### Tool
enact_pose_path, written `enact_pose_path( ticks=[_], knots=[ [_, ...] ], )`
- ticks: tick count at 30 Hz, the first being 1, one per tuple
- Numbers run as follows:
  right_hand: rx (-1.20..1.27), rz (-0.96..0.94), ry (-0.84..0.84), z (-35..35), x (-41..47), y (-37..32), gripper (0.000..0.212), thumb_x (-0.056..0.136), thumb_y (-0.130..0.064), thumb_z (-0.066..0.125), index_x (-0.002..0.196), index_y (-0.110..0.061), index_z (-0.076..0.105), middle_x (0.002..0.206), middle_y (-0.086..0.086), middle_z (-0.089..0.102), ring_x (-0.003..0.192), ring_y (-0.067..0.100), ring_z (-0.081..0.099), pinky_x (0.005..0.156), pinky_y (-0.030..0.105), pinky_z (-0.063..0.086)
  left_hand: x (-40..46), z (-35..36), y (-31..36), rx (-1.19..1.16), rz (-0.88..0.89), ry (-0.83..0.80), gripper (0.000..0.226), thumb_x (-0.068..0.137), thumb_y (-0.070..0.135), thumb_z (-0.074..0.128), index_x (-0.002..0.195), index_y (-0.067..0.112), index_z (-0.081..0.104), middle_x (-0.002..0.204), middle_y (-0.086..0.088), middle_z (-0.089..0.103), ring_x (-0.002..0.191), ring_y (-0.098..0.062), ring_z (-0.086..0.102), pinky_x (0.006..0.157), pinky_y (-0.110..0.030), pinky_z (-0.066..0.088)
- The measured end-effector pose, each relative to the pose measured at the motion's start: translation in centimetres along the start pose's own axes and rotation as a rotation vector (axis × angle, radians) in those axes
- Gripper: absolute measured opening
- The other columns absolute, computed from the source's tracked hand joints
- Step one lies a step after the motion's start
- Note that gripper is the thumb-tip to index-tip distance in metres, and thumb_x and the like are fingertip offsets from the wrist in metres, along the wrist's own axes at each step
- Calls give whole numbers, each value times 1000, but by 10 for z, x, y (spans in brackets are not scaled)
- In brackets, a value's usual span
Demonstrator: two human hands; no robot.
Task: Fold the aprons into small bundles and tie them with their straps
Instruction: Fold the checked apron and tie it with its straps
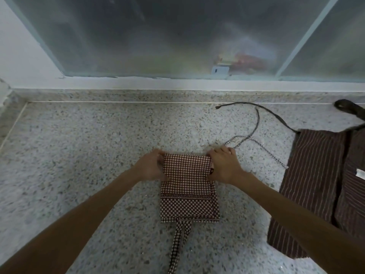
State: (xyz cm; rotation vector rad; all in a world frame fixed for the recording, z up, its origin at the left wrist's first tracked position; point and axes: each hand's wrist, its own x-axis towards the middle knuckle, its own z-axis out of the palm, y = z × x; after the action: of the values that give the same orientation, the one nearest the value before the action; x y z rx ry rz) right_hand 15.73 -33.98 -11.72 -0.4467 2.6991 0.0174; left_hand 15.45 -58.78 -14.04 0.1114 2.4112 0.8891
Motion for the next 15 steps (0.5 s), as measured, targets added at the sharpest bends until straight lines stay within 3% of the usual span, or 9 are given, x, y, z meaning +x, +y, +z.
enact_pose_path(
  ticks=[3,6,8,11,12,15],
  knots=[
    [62,-19,-10,1,3,1,64,69,-42,73,122,-18,47,125,3,44,123,24,32,104,38,20,0,2,-6,-37,36,-10,61,55,20,86,111,11,63,104,1,64,99,-16,60,85,-26,46],
    [238,-82,30,3,0,1,63,71,-35,72,123,-20,40,115,-1,55,119,19,38,100,34,19,-8,8,-12,-6,122,39,68,45,52,70,102,16,64,96,5,64,93,-15,59,85,-31,46],
    [333,-106,67,3,-3,4,62,74,-37,69,129,-23,43,111,-6,62,116,14,40,101,33,16,-16,14,-12,-4,189,87,44,53,47,67,90,25,60,83,17,60,82,-8,57,76,-29,45],
    [256,-258,350,5,-8,9,21,80,-34,60,96,-24,67,92,-10,67,98,16,53,89,30,24,-27,14,-1,59,307,258,17,66,33,61,81,26,64,77,17,62,75,-6,57,70,-28,46],
    [223,-305,470,7,-13,11,18,79,-31,57,88,-21,69,87,-8,66,92,16,54,85,27,25,-29,11,2,113,400,346,15,69,30,58,79,22,66,76,14,63,74,-6,56,69,-29,48],
    [165,-441,669,25,-38,9,19,79,-19,56,96,-17,65,96,-1,66,95,15,51,86,28,34,-34,6,-5,354,765,478,12,78,19,54,79,16,66,81,7,66,77,-8,55,69,-25,45]
  ],
)
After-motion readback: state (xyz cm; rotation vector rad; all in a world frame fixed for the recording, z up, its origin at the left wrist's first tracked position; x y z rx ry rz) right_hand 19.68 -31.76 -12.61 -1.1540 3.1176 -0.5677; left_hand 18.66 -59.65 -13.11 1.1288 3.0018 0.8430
